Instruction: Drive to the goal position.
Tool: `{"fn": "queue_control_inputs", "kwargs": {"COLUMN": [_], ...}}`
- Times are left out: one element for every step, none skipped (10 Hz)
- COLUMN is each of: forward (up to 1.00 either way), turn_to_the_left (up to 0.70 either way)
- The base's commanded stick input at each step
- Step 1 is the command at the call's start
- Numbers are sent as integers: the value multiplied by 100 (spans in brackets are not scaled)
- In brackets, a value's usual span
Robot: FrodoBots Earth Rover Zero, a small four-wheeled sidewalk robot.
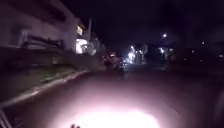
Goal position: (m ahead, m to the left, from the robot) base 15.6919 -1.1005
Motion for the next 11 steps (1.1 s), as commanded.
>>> {"fn": "queue_control_inputs", "kwargs": {"forward": [100, 100, 100, 100, 100, 100, 100, 100, 100, 100, 100], "turn_to_the_left": [-27, -27, -27, -27, -10, 0, 0, 0, 0, -3, -19]}}
